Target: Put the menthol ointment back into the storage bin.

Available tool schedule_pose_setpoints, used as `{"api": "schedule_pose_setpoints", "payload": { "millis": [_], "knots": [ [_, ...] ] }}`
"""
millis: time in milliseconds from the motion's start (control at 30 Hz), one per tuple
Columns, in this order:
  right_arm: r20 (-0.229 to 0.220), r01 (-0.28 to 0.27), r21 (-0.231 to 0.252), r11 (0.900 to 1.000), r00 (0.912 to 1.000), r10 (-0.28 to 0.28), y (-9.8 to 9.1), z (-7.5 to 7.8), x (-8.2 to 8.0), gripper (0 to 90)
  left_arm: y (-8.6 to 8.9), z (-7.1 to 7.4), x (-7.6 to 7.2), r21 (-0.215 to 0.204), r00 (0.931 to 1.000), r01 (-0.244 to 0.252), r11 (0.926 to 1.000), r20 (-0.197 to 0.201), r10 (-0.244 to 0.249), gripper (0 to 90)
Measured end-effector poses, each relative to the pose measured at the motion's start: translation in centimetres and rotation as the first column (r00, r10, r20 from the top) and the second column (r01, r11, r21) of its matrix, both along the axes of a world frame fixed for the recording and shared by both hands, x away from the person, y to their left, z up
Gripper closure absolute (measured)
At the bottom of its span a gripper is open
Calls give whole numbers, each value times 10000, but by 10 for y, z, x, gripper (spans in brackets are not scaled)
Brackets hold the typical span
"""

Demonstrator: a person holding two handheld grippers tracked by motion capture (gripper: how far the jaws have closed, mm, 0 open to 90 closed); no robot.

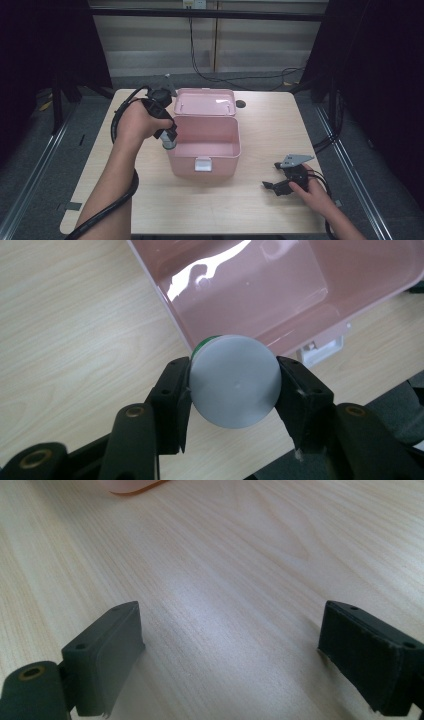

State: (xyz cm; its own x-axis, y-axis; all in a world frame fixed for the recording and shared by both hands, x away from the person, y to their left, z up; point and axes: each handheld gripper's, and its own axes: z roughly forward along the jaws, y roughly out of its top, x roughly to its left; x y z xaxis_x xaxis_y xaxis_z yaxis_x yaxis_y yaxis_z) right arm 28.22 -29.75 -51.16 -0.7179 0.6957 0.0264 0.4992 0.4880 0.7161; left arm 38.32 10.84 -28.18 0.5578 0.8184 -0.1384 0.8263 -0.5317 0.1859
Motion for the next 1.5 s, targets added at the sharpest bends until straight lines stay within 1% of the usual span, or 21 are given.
{"api": "schedule_pose_setpoints", "payload": {
  "millis": [33,100,200,300,467,633,700,733,767,833,867,900,1000,1233,1300,1367,1400,1467,1500],
  "knots": [
    [0,0,0,10000,10000,0,0,0,0,100,0,0,0,0,10000,0,10000,0,0,504],
    [-3,5,-1,10000,10000,-5,0,0,0,100,-8,-3,6,63,10000,-8,10000,25,8,504],
    [0,1,1,10000,10000,-1,0,0,0,100,-12,-6,9,43,10000,-90,10000,-4,90,504],
    [-2,1,1,10000,10000,-1,0,0,0,99,-17,-10,15,142,9999,-164,9998,40,164,504],
    [-4,-1,2,10000,10000,1,0,0,0,99,-23,-17,23,238,9997,-237,9994,-14,237,504],
    [-4,-1,-1,10000,10000,1,0,0,0,100,-30,-26,31,378,9995,-312,9988,55,310,504],
    [-6,-3,-1,10000,10000,3,0,0,0,100,-33,-29,34,411,9996,-280,9988,-6,281,504],
    [-7,-1,1,10000,10000,1,0,0,0,100,-34,-31,35,428,9993,-361,9984,-9,362,504],
    [-8,-2,2,10000,10000,2,0,0,0,100,-36,-33,37,429,9995,-301,9986,-72,305,504],
    [-6,-2,0,10000,10000,2,0,0,0,99,-38,-36,40,369,9993,-347,9987,-91,350,503],
    [-7,-2,1,10000,10000,2,0,0,0,100,-40,-38,41,408,9994,-337,9986,-94,341,504],
    [-7,0,2,10000,10000,0,0,0,0,100,-41,-39,43,454,9993,-357,9983,-84,361,504],
    [-9,-2,3,10000,10000,2,0,0,0,100,-45,-44,47,373,9988,-492,9981,-25,493,503],
    [-12,-12,10,10000,10000,12,0,0,0,99,-53,-56,56,382,9986,-458,9982,294,447,504],
    [-8,-2,-14,10000,10000,2,0,0,0,99,-56,-60,58,330,9979,-540,9980,367,528,504],
    [-9,-6,-13,10000,10000,6,0,0,0,99,-58,-64,59,272,9982,-477,9985,380,467,503],
    [-8,-5,-14,10000,10000,5,0,0,0,99,-59,-65,59,264,9977,-521,9983,446,509,503],
    [-2,-15,-17,10000,10000,15,0,0,0,99,-61,-68,61,299,9975,-564,9980,439,550,503],
    [7,-33,-7,10000,10000,33,0,0,1,99,-61,-70,62,334,9981,-455,9984,435,440,503]
  ]
}}
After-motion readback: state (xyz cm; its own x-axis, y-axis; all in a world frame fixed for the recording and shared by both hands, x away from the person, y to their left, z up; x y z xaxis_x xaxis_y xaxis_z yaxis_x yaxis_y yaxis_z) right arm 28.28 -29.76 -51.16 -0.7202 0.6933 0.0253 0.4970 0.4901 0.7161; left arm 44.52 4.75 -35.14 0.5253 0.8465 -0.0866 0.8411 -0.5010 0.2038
